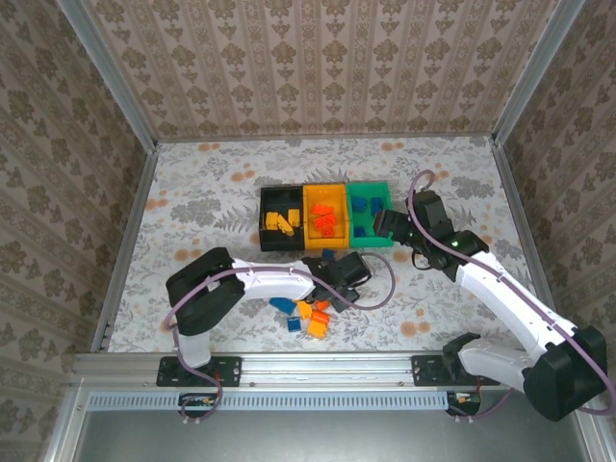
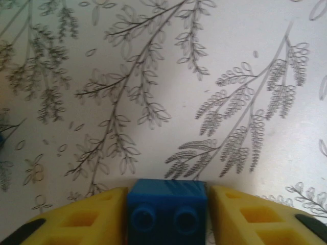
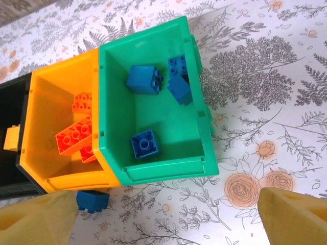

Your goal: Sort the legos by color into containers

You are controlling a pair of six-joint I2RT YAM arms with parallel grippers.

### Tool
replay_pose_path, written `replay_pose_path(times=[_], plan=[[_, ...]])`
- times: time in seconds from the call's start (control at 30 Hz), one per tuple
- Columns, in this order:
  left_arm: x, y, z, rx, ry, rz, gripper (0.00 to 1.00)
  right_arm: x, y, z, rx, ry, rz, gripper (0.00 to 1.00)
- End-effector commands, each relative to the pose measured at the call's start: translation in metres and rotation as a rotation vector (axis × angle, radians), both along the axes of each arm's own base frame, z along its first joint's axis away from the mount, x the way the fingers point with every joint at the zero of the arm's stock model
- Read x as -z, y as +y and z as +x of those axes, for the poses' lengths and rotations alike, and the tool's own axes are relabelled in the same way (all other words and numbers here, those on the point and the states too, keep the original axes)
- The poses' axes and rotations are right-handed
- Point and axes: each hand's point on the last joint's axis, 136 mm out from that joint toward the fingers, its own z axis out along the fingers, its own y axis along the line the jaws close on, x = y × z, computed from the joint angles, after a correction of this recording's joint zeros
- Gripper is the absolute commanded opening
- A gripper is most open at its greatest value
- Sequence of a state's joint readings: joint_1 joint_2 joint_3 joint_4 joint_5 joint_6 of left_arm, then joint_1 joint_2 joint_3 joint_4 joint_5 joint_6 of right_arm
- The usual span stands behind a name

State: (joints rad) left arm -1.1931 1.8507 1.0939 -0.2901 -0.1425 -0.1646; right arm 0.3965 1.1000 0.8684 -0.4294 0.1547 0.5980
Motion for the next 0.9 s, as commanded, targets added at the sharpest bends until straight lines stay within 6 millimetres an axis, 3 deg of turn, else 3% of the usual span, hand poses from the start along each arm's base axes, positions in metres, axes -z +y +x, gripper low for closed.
replay_pose_path(times=[0.0, 0.2, 0.37, 0.47, 0.67, 0.87], plan=[[0.006, 0.002, -0.008, 0.030, 0.009, 0.037, 0.40, -0.009, -0.005, -0.002, 0.001, -0.007, 0.000, 0.93], [-0.001, 0.004, -0.009, 0.023, -0.016, 0.033, 0.31, -0.005, -0.008, 0.000, 0.016, 0.006, 0.009, 0.93], [-0.027, -0.001, 0.000, -0.002, -0.056, -0.034, 0.28, -0.005, -0.015, 0.002, 0.036, 0.008, 0.016, 0.93], [-0.053, -0.007, 0.011, -0.028, -0.077, -0.112, 0.27, -0.004, -0.021, 0.001, 0.056, 0.013, 0.018, 0.93], [-0.113, -0.034, 0.054, -0.091, -0.077, -0.351, 0.28, -0.002, -0.030, -0.001, 0.085, 0.012, 0.035, 0.93], [-0.143, -0.062, 0.117, -0.171, -0.063, -0.514, 0.27, -0.001, -0.032, -0.002, 0.093, 0.020, 0.040, 0.93]])
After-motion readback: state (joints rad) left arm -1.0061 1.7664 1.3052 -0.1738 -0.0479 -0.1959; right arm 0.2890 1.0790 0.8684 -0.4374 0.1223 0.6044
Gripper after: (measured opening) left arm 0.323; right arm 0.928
